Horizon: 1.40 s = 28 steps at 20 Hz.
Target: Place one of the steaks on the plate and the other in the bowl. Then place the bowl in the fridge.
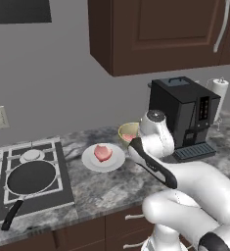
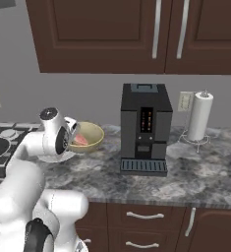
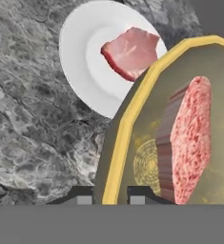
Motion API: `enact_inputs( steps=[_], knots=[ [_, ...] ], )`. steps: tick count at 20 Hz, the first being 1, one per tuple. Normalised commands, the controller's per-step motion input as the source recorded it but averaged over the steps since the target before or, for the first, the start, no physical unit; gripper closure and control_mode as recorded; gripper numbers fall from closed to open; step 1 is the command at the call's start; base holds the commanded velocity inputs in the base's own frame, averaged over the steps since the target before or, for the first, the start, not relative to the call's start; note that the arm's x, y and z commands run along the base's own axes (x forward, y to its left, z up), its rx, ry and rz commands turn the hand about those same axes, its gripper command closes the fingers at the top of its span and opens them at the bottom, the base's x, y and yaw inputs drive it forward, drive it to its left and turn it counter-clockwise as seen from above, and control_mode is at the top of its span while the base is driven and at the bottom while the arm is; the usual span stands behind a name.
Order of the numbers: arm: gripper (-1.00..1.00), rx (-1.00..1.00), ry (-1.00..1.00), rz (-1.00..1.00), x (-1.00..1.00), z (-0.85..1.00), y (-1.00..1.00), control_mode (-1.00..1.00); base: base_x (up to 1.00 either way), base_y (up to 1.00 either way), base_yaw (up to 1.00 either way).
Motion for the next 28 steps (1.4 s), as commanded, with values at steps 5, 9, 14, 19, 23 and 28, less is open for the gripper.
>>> enact_inputs(
  steps=[5, 9, 14, 19, 23, 28],
  knots=[
    [1.0, -0.21, -0.01, 0.82, -0.7, 0.32, -0.18, -1.0, 0.0, 0.0, 0.0],
    [1.0, -0.19, -0.13, 0.69, -0.62, 0.27, -0.49, -1.0, 0.0, 0.0, 0.0],
    [1.0, -0.05, -0.08, 0.08, -0.19, 0.01, -0.34, -1.0, 0.0, 0.0, 0.0],
    [1.0, 0.0, 0.0, 0.0, 0.0, 0.0, -0.03, -1.0, 0.0, 0.0, 0.0],
    [1.0, 0.0, 0.0, 0.0, 0.0, 0.0, 0.0, 1.0, -0.09, 0.0, -0.03],
    [1.0, 0.0, 0.0, 0.0, 0.0, 0.0, 0.0, 1.0, -0.49, -0.15, -0.33]
  ],
)
